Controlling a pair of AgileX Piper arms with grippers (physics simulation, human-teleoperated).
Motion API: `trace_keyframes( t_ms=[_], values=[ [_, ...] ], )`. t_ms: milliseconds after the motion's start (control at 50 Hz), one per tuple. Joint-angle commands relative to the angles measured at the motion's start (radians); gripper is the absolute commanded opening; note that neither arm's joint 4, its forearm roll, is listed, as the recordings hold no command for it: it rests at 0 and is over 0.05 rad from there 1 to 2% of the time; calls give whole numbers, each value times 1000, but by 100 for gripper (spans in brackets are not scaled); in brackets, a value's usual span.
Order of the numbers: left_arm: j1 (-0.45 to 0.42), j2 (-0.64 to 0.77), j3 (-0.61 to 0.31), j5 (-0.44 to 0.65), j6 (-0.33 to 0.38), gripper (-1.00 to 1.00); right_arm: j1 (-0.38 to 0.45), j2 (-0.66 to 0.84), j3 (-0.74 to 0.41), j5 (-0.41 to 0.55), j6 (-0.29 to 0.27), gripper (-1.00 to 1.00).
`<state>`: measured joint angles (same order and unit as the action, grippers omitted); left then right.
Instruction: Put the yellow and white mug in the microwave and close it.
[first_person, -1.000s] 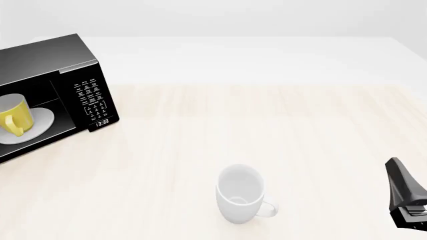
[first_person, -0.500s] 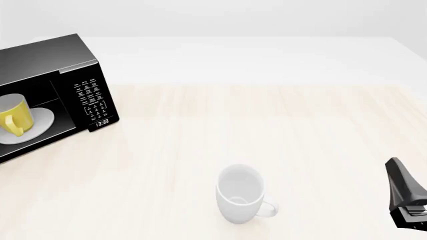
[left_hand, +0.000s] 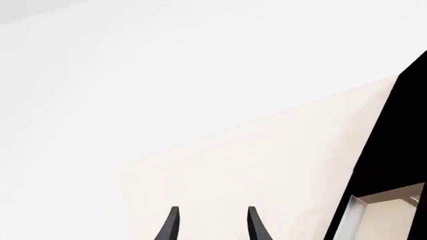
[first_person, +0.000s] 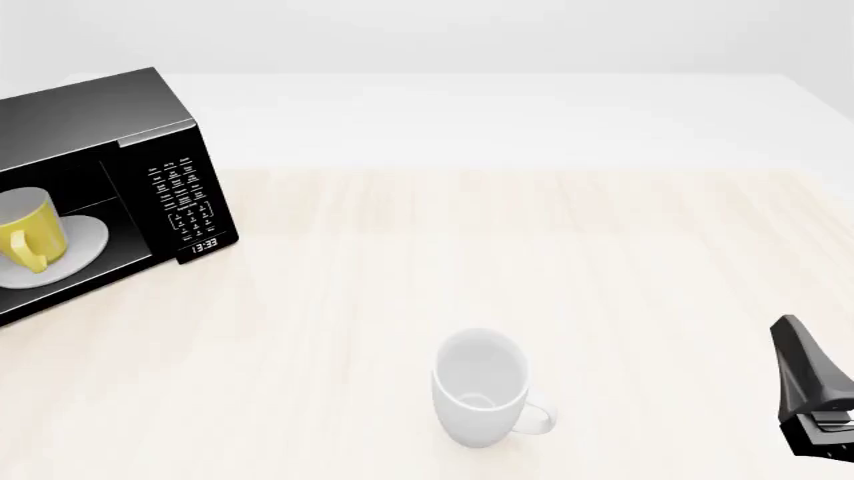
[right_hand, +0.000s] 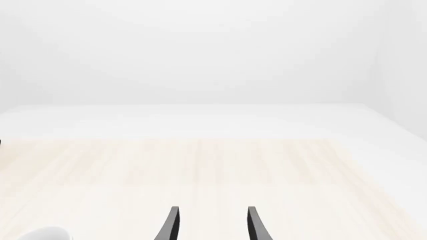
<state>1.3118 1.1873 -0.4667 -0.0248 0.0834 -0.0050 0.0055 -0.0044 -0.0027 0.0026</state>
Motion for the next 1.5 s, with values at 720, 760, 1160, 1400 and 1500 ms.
trace_keyframes(
  t_ms=[720, 760, 1160, 1400, 1500],
  values=[
    [-202, 115, 13, -20, -40, 100, 0, 0, 0, 0, 0, 100],
    [-207, 112, 15, -20, -40, 100, 0, 0, 0, 0, 0, 100],
    [-266, 148, 15, -31, -44, 100, 0, 0, 0, 0, 0, 100],
    [-311, 146, 18, -26, -56, 100, 0, 0, 0, 0, 0, 100],
    [-336, 143, 21, -26, -65, 100, 0, 0, 0, 0, 0, 100]
  ],
)
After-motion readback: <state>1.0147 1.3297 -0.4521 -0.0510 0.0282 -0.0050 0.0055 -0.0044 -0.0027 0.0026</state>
